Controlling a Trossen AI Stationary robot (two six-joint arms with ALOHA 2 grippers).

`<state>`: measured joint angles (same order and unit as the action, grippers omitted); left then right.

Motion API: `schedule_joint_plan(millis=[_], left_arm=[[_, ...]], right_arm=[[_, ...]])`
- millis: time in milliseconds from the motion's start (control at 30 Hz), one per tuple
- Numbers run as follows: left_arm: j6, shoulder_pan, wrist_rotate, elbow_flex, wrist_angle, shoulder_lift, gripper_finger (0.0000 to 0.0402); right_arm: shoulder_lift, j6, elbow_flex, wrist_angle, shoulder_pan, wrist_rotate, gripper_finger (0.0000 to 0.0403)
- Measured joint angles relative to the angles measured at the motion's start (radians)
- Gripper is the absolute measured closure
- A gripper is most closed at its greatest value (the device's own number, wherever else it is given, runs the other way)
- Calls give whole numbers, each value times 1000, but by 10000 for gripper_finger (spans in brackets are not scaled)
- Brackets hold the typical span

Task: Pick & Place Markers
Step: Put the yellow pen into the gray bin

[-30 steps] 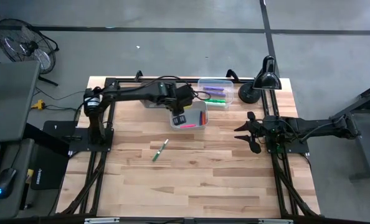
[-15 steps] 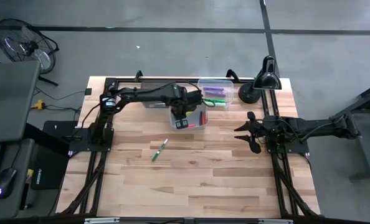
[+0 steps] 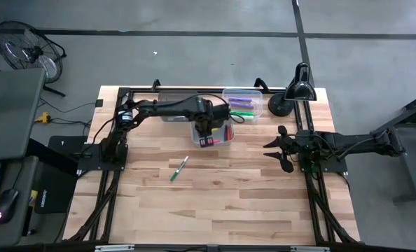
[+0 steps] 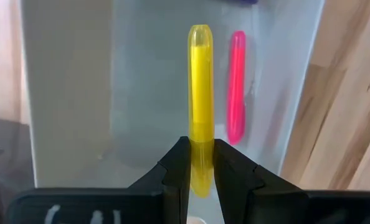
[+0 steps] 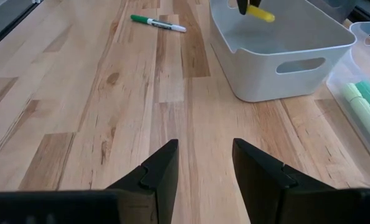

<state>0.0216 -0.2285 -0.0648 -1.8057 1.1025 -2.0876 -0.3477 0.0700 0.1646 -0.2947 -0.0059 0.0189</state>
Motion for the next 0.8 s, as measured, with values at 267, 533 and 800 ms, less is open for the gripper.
schedule_joint_plan(millis=[267,533,800], left_arm=[[3,13,11,1,14,-1,346],[0,20,1,-1,-18,-24,346],[-3,22,5,2,-37,-25,346]], right_arm=[[0,0,0,0,0,0,263],[0,0,0,0,0,2,263],[0,0,0,-1,0,4,263]])
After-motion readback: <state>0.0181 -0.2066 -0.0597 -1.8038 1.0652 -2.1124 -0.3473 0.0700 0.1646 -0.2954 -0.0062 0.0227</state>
